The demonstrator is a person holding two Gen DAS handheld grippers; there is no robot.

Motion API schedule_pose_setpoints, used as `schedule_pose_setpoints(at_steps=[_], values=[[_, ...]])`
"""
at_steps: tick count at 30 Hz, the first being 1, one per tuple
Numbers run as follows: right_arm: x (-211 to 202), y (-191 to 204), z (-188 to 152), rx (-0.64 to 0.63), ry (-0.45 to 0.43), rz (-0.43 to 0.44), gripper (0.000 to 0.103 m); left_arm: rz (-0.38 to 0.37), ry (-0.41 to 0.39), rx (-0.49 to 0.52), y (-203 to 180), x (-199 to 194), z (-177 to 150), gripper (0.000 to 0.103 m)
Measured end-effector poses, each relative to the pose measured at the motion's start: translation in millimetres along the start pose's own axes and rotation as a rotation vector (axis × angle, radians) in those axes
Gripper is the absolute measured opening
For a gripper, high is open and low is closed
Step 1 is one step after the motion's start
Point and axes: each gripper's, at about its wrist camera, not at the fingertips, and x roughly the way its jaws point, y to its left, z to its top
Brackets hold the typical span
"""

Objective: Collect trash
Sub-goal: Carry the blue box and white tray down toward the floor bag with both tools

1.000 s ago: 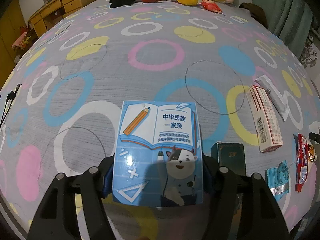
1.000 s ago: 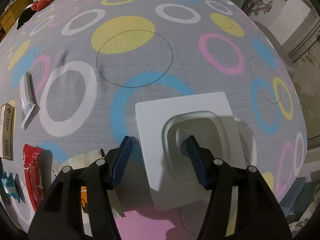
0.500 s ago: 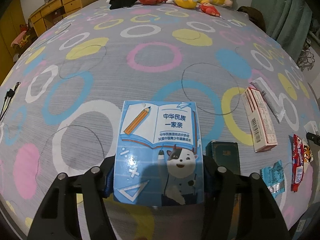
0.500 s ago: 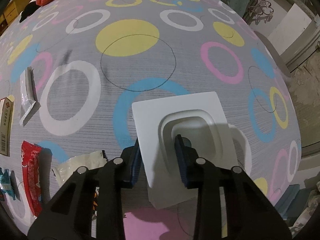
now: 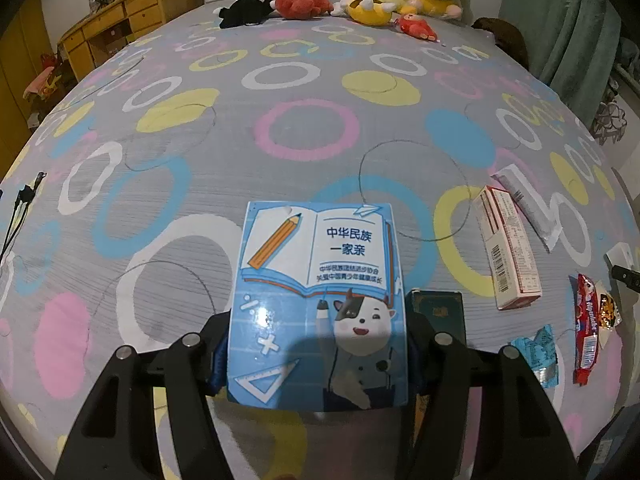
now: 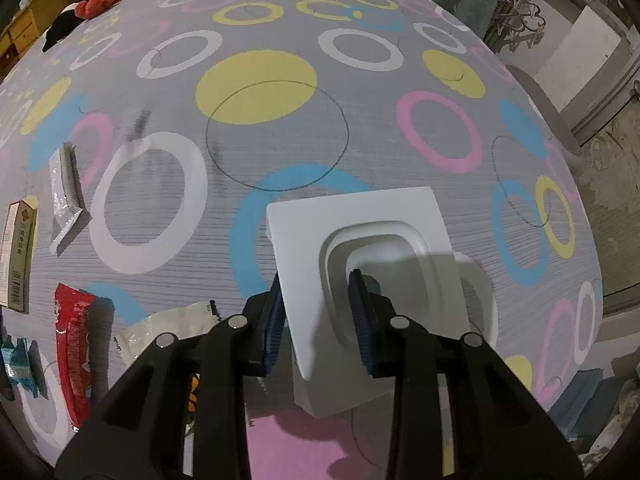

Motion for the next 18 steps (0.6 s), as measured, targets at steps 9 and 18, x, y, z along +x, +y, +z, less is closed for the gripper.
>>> schedule_pose_setpoints(at_steps=[9,18], values=[[-25.8,-0.3,-2.1,-0.002,-0.029,0.011,0.029,-0.004,-0.017,0.004,-1.5,-21.6,3.9,0.062],[-65.1,-7.5,-4.6,0.011,-0.083,0.041,0.029,-0.013,-0.063,0.012,-4.9,-58.1,8.1,0.062]])
